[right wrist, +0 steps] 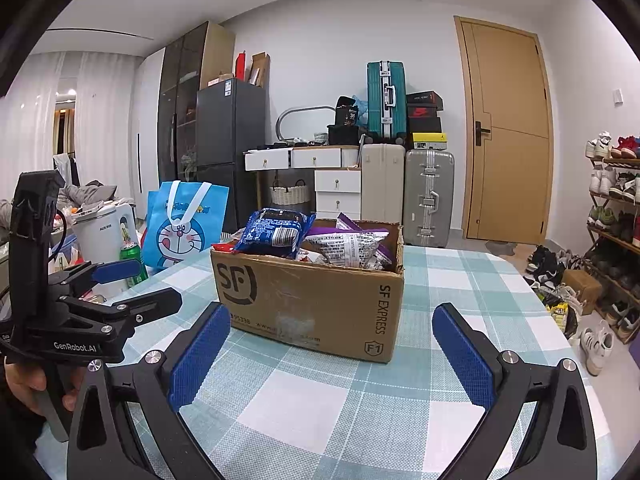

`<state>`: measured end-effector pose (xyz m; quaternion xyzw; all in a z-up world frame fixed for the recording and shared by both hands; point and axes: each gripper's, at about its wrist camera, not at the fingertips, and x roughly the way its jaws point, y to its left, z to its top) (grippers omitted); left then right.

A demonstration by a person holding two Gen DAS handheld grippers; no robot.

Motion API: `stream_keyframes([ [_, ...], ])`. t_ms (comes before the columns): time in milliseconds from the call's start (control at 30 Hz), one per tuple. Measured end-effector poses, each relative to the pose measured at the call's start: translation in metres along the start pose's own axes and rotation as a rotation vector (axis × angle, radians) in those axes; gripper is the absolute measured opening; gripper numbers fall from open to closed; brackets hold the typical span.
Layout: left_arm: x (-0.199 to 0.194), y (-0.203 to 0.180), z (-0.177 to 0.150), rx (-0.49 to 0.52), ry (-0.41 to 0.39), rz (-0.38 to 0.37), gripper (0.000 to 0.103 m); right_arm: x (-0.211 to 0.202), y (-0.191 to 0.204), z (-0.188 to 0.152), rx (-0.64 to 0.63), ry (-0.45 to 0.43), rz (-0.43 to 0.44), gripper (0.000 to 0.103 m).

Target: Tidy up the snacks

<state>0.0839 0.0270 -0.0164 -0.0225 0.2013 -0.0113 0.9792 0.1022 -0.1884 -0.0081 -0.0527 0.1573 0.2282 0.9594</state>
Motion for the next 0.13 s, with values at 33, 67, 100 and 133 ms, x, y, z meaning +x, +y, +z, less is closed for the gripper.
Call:
stream_keyframes([
  [33,-0.0012,-0.0003,-0.0001,0.001,-0.003,0.000,0.103,0.0002,0.0001,0.0002,0.001,0.000,0.000,0.103],
  [67,-0.0021,-0.0008,-0.0002,0.003,-0.006,0.000,0.102,0.0002,0.0001,0.0001,0.001,0.000,0.000,0.103],
  [100,-0.0025,-0.0012,-0.0002,0.005,-0.008,0.001,0.103,0.0002,0.0001,0.0002,0.001,0.001,0.000,0.103],
  [133,-0.0022,-0.0016,-0.0004,0.008,-0.008,0.004,0.103,0.0000,0.0000,0.0000,0.001,0.000,0.001,0.103],
])
